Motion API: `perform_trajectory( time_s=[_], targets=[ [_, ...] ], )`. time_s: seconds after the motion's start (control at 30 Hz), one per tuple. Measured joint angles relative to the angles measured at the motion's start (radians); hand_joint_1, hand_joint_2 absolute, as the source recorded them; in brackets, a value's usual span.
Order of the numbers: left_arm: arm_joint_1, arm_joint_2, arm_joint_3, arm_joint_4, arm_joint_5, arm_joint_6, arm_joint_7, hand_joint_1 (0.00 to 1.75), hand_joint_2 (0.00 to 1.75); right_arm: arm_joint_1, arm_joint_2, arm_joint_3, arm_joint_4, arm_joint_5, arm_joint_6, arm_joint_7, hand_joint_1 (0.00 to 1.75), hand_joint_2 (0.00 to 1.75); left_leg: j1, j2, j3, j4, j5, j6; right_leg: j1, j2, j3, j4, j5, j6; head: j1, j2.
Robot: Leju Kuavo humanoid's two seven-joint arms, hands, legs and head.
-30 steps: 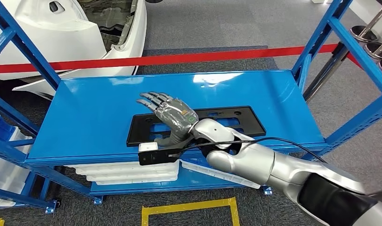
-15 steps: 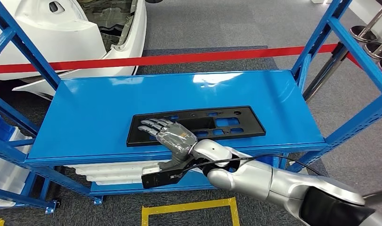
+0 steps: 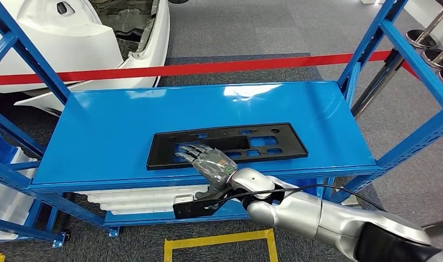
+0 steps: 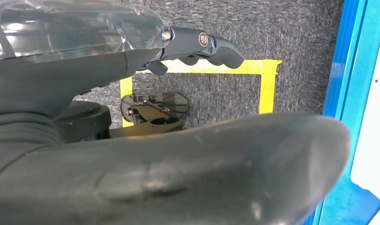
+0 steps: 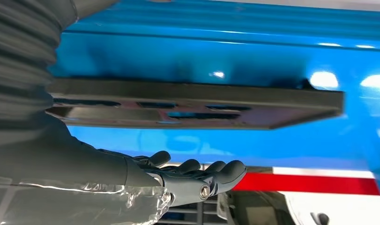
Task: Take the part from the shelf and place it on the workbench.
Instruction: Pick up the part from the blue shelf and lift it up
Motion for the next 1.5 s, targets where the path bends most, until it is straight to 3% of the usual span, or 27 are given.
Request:
perform_trajectory(
  time_s=[0.57,1.17,1.5],
  targets=[
    [-0.002,0.0,0.0,0.0,-0.014,-0.01,0.0,0.0,0.0,0.035,-0.052,-0.035,0.005,0.06,0.013,0.053,0.0,1.75,0.0,0.0,0.0,0.0,0.0,0.0,0.0,0.0,0.0,0.0,0.0,0.0,0.0,0.0],
    [-0.001,0.0,0.0,0.0,-0.012,0.0,0.006,0.0,0.0,0.017,-0.054,-0.05,0.055,0.153,-0.015,0.086,0.0,1.75,0.0,0.0,0.0,0.0,0.0,0.0,0.0,0.0,0.001,0.0,0.0,0.0,0.0,0.0],
    [-0.001,0.0,0.0,0.0,-0.013,0.011,0.014,0.0,0.0,0.011,-0.048,-0.045,0.104,0.237,-0.082,0.113,0.0,1.75,0.0,0.0,0.0,0.0,0.0,0.0,0.0,0.0,0.001,0.0,0.0,0.0,0.0,0.0]
  ],
)
